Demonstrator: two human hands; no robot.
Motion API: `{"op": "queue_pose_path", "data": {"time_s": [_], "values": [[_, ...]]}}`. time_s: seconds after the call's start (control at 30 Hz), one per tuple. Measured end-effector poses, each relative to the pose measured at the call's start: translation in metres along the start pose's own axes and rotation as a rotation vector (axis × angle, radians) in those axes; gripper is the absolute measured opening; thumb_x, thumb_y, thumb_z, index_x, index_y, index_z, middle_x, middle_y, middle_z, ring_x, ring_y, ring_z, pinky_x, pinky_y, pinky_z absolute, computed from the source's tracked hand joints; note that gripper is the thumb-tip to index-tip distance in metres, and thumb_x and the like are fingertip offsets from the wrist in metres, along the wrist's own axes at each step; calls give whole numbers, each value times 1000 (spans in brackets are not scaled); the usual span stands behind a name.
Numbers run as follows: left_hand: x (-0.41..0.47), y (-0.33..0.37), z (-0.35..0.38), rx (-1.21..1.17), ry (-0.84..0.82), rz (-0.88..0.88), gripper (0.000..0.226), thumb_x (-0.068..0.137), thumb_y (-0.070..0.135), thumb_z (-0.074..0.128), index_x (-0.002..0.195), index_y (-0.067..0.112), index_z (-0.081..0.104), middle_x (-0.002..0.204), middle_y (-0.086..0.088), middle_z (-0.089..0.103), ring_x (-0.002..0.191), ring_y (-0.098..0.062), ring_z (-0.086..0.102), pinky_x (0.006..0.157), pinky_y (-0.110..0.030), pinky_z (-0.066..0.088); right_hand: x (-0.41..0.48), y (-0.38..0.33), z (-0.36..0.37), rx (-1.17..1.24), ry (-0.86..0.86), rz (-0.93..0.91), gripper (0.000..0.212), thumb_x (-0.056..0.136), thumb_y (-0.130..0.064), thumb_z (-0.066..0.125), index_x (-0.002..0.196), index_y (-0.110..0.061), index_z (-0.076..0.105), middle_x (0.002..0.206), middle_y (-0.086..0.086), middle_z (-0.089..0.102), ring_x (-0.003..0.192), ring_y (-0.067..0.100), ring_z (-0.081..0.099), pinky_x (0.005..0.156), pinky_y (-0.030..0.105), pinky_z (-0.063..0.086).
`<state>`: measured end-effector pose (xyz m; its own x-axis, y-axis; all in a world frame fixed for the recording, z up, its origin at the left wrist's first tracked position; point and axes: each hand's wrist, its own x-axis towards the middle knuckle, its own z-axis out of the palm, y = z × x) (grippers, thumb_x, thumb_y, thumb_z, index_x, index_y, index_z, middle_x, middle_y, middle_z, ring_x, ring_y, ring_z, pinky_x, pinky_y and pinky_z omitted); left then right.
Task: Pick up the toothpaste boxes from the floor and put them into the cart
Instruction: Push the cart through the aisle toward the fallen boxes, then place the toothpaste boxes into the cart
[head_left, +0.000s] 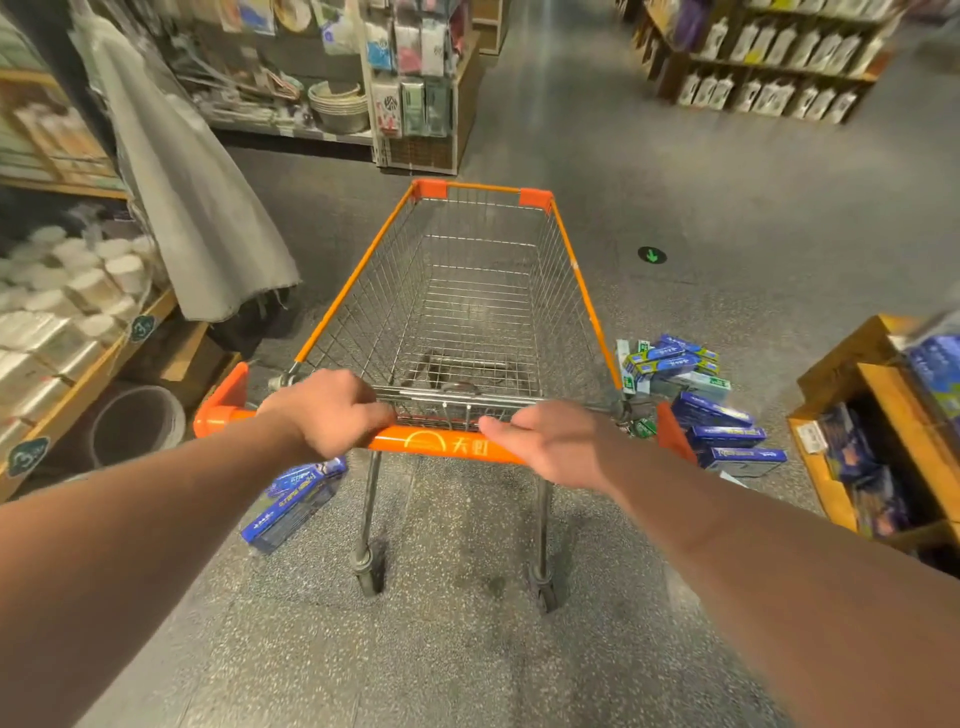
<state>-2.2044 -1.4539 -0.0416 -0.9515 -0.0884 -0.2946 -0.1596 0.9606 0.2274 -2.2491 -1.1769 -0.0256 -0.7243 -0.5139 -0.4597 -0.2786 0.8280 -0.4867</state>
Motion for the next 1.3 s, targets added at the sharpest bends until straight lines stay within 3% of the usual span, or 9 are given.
{"op": "queue_pose_path", "data": {"time_s": [0.2, 0.4, 0.57, 0.63, 0.77, 0.9, 1.03, 1.23, 1.3], "values": [[23, 65, -11, -87, 226, 28, 54, 72, 73, 38, 80, 25, 60, 92, -8, 70, 90, -31, 63, 83, -41, 55, 3, 33, -37, -57, 218, -19, 56, 99, -64, 45, 84, -12, 62, 84, 6, 63, 83, 26, 62, 77, 39, 52], [62, 189, 5, -79, 158, 180, 66, 74, 77, 34, 108, 31, 67, 109, -4, 72, 103, -31, 65, 89, -42, 54, -17, 112, -79, 101, 415, 67, 52, 93, -67, 50, 87, -18, 67, 86, 7, 69, 85, 24, 65, 82, 38, 52], [108, 311, 19, -12, 84, 336, 73, 78, 76, 37, 127, 27, 62, 126, -4, 68, 115, -31, 63, 96, -42, 51, -37, 235, -112, 157, 450, 158, 53, 94, -67, 44, 79, -17, 55, 74, -2, 56, 72, 19, 55, 74, 36, 46], [130, 362, 26, 5, 78, 369, 76, 77, 77, 37, 131, 28, 60, 130, -3, 67, 115, -31, 63, 97, -43, 51, -49, 290, -129, 208, 518, 193, 49, 90, -71, 46, 77, -24, 56, 76, -3, 58, 77, 20, 58, 82, 39, 51], [179, 456, 52, 44, 22, 437, 74, 82, 75, 42, 137, 27, 56, 135, -5, 65, 114, -31, 64, 97, -44, 52, -62, 388, -172, 103, 478, 253, 42, 100, -62, 45, 96, -25, 65, 88, 2, 67, 94, 27, 64, 74, 37, 45], [228, 534, 78, 126, -12, 450, 80, 77, 76, 37, 137, 27, 54, 137, -7, 63, 123, -31, 60, 99, -48, 51, -62, 467, -214, 98, 481, 289, 55, 99, -61, 48, 131, -19, 64, 113, 9, 71, 117, 32, 61, 93, 36, 47], [284, 585, 108, 98, -88, 418, 79, 75, 78, 40, 134, 28, 55, 136, -5, 62, 123, -30, 59, 99, -46, 51, -33, 540, -238, 126, 455, 317, 62, 98, -64, 48, 138, -18, 58, 123, 10, 69, 117, 32, 61, 100, 44, 49], [376, 623, 165, 155, -176, 430, 70, 88, 70, 52, 139, 22, 54, 133, -9, 62, 121, -31, 58, 94, -40, 49, 27, 620, -257, 96, 387, 340, 65, 101, -59, 46, 143, -10, 53, 133, 14, 64, 119, 33, 60, 100, 41, 47], [409, 631, 181, 164, -201, 443, 80, 80, 75, 46, 140, 22, 53, 133, -9, 63, 121, -31, 59, 96, -42, 51, 49, 644, -260, 97, 383, 346, 64, 102, -59, 46, 143, -11, 53, 131, 13, 65, 117, 31, 60, 99, 40, 48]]}}
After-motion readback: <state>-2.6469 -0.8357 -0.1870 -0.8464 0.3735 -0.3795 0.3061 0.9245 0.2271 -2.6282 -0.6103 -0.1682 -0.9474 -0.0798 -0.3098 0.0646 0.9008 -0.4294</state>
